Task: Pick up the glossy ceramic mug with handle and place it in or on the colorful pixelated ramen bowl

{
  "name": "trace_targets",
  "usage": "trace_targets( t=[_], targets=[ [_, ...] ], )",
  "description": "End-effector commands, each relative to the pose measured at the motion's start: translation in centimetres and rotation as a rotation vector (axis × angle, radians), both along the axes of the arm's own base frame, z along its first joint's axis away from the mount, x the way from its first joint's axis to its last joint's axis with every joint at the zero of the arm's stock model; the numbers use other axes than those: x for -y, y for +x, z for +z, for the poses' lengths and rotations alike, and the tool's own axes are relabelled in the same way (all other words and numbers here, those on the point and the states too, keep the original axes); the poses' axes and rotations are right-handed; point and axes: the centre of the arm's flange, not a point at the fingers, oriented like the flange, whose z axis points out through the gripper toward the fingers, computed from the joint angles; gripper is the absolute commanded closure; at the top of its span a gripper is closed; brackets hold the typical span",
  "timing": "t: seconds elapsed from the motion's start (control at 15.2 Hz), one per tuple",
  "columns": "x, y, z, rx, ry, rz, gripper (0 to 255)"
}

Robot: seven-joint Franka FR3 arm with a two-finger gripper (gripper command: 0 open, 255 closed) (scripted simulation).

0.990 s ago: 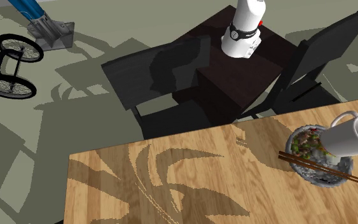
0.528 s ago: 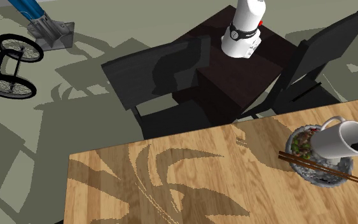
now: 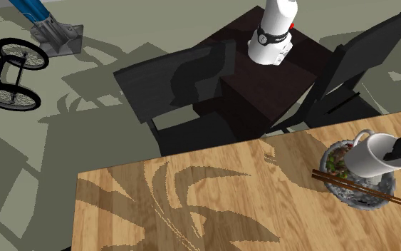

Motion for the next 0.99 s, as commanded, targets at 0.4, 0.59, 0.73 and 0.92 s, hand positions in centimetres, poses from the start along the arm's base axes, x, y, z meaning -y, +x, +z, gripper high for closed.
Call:
trace_targets(
  t=[0.4, 0.59, 0.73, 0.92],
  targets=[
    [-0.2, -0.2, 4.0, 0.000, 0.000, 0.000, 0],
    [-0.2, -0.3, 5.0, 0.000, 0.000, 0.000, 0],
    [-0.2, -0.2, 5.0, 0.000, 0.000, 0.000, 0],
    [-0.2, -0.2, 5.0, 0.000, 0.000, 0.000, 0]
  ],
)
